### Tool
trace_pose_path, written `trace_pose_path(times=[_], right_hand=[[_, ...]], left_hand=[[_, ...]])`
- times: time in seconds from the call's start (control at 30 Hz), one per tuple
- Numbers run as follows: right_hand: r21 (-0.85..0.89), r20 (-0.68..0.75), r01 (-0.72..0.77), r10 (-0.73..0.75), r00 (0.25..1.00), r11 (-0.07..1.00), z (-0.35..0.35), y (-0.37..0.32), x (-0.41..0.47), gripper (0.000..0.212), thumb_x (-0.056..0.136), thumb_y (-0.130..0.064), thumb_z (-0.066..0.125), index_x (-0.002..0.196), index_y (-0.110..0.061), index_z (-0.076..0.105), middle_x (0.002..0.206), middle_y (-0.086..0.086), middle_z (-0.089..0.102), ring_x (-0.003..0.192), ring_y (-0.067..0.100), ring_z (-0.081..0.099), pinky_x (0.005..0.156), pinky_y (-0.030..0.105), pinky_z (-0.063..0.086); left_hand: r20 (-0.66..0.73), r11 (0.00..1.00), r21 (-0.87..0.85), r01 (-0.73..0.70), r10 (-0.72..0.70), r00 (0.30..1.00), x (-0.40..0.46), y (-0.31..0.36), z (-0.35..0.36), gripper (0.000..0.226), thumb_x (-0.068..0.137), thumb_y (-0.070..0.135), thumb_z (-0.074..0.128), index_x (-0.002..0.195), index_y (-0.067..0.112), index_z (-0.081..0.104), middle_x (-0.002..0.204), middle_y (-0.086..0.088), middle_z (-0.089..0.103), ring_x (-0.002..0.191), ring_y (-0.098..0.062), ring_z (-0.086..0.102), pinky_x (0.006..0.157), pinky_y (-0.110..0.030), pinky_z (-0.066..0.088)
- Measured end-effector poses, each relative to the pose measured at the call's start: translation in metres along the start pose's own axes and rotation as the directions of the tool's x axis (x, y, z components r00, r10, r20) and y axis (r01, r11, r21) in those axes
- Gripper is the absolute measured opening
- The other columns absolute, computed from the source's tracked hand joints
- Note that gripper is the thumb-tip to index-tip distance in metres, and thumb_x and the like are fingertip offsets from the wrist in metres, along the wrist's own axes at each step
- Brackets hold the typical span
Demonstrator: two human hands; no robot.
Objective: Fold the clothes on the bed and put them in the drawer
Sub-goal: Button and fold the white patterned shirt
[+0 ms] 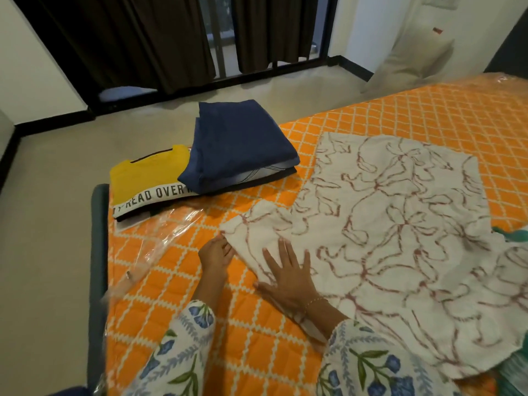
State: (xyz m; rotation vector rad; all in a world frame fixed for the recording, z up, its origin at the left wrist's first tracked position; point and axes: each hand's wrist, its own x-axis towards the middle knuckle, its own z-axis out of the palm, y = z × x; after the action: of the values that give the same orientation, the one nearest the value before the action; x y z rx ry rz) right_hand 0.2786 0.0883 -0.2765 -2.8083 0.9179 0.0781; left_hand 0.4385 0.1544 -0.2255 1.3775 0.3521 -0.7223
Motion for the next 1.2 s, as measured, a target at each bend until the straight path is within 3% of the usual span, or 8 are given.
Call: trace_pose_path(times=[0.17, 0.4, 0.6, 0.73, 0.8, 0.97, 1.1, 1.2], right_hand=[[0.433, -0.163, -0.006, 0.085, 0.983, 0.902, -0.034, -0.006, 0.014, 0.088, 0.084, -0.075, 0.007, 0.132, -0.019, 0.055, 0.146, 0.007, 0.044, 0.134, 0.022, 0.041, 0.112, 0.048, 0.023], [0.907, 0.413, -0.418, 0.296, 0.861, -0.051, -0.097, 0.0, 0.052, 0.04, 0.086, -0.056, 0.057, 0.093, -0.018, 0.065, 0.087, 0.005, 0.066, 0.08, 0.02, 0.062, 0.066, 0.029, 0.049], [0.86, 0.511, -0.502, 0.174, 0.842, -0.094, -0.131, 0.079, 0.013, 0.024, 0.081, -0.033, 0.071, 0.095, -0.014, 0.07, 0.061, 0.004, 0.06, 0.047, 0.014, 0.053, 0.047, 0.022, 0.043], [0.822, 0.379, -0.505, 0.408, 0.831, 0.265, -0.128, 0.126, -0.038, 0.003, 0.083, -0.008, 0.063, 0.084, -0.01, 0.061, 0.068, 0.007, 0.06, 0.057, 0.018, 0.054, 0.044, 0.02, 0.041], [0.86, 0.352, -0.493, 0.546, 0.76, 0.13, -0.117, 0.144, -0.064, 0.021, 0.083, 0.008, 0.047, 0.069, -0.006, 0.053, 0.057, 0.009, 0.05, 0.049, 0.019, 0.045, 0.039, 0.018, 0.034], [0.855, 0.424, -0.505, 0.714, 0.557, -0.113, -0.09, 0.187, -0.107, 0.017, 0.088, 0.004, 0.046, 0.076, -0.005, 0.055, 0.065, 0.011, 0.05, 0.06, 0.023, 0.048, 0.046, 0.02, 0.037], [0.808, 0.447, -0.589, 0.648, 0.616, 0.002, -0.094, 0.185, -0.109, 0.06, 0.085, -0.008, 0.067, 0.139, 0.0, 0.041, 0.138, 0.019, 0.048, 0.121, 0.033, 0.05, 0.097, 0.037, 0.045], [0.768, 0.275, -0.606, 0.747, 0.605, 0.208, -0.106, 0.191, -0.113, 0.05, 0.09, -0.005, 0.056, 0.138, -0.001, 0.044, 0.139, 0.021, 0.048, 0.126, 0.036, 0.047, 0.101, 0.035, 0.04]], left_hand=[[-0.098, 0.94, 0.329, -0.094, 0.133, 0.986, 0.014, -0.007, 0.007, 0.006, 0.083, 0.006, 0.067, 0.085, 0.009, 0.063, 0.098, -0.019, 0.067, 0.084, -0.032, 0.063, 0.079, -0.043, 0.056], [0.429, 0.652, 0.364, -0.665, 0.516, 0.741, -0.056, -0.029, 0.048, 0.006, 0.095, 0.009, 0.05, 0.094, 0.012, 0.054, 0.08, 0.002, 0.059, 0.071, -0.013, 0.056, 0.063, -0.021, 0.044], [0.887, -0.14, 0.368, -0.919, 0.351, 0.301, -0.116, -0.077, 0.081, 0.025, 0.082, 0.018, 0.036, 0.097, 0.01, 0.054, 0.084, -0.01, 0.063, 0.07, -0.029, 0.06, 0.057, -0.032, 0.043], [0.993, -0.422, 0.107, -0.9, 0.089, 0.077, -0.148, -0.109, 0.102, 0.026, 0.069, 0.012, 0.048, 0.089, 0.013, 0.065, 0.086, -0.005, 0.068, 0.078, -0.022, 0.066, 0.07, -0.024, 0.05], [0.994, -0.516, 0.053, -0.855, -0.052, 0.093, -0.16, -0.129, 0.104, 0.036, 0.065, 0.019, 0.074, 0.101, 0.014, 0.067, 0.105, -0.007, 0.069, 0.096, -0.024, 0.066, 0.081, -0.032, 0.051], [0.863, -0.555, 0.469, -0.687, 0.125, 0.489, -0.158, -0.144, 0.081, 0.076, 0.03, 0.032, 0.09, 0.1, 0.017, 0.065, 0.095, -0.008, 0.07, 0.081, -0.026, 0.066, 0.061, -0.039, 0.052], [0.777, -0.595, 0.552, -0.584, 0.114, 0.619, -0.166, -0.134, 0.067, 0.069, 0.046, 0.038, 0.091, 0.105, 0.011, 0.067, 0.109, -0.015, 0.062, 0.09, -0.031, 0.063, 0.043, -0.03, 0.046], [0.779, -0.591, 0.545, -0.595, 0.094, 0.62, -0.175, -0.132, 0.056, 0.068, 0.056, 0.038, 0.089, 0.113, 0.013, 0.063, 0.114, -0.014, 0.059, 0.093, -0.031, 0.061, 0.042, -0.026, 0.043]])
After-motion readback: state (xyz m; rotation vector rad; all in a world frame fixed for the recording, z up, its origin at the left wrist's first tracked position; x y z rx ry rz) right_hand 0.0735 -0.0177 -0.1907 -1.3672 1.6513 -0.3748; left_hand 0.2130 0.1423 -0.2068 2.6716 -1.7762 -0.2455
